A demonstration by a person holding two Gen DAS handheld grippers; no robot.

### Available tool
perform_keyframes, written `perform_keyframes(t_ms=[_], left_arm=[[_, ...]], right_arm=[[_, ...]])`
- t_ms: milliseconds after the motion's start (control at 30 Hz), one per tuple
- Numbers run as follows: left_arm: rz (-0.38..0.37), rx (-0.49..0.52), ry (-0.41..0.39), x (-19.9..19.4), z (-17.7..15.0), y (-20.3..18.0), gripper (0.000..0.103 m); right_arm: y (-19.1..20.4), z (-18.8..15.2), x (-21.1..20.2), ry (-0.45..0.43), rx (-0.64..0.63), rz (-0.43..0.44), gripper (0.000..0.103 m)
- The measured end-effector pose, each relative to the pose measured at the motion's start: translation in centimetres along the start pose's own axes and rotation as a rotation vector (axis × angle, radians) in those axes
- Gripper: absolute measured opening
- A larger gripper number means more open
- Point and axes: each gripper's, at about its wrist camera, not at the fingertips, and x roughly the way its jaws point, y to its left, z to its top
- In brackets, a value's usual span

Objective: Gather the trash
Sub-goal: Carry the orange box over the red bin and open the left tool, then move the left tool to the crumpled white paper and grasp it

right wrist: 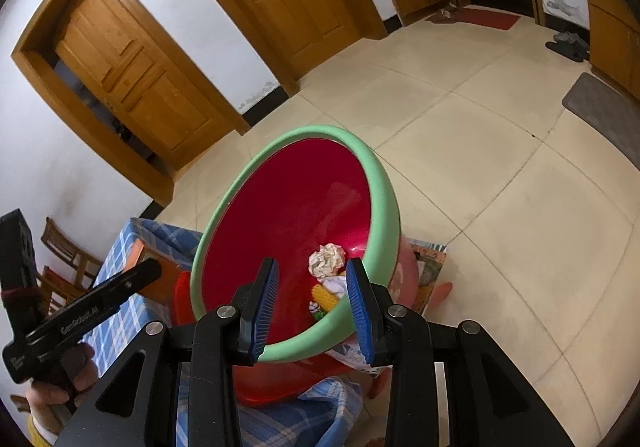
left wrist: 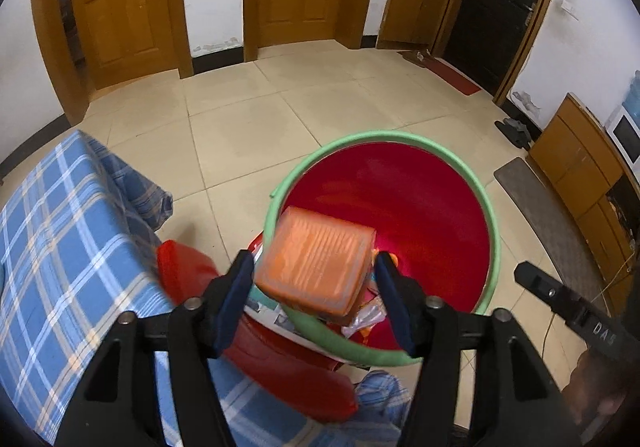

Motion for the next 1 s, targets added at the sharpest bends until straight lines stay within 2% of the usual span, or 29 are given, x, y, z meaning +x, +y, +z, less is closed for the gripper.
perform_keyframes(t_ms=[300,500,1000], left_arm=[[0.002,-0.004,-0.011,-0.4,0.1,-0.1,0.068],[0.018,-0.037,-0.032,-1.7,-0.2,1.3,0.068],[0.182,-0.204,-0.087,-5.7,-1.9,12.1,0.068]], right_arm=[[-0.2,0.0,0.1,0.01,0.006,0.007,0.036],[0.6,-0.1,-0.3,0.006,-0.013,0.015,0.036],[3.9,-0.6,-0.4,0.016,-0.069,0.029,0.039]])
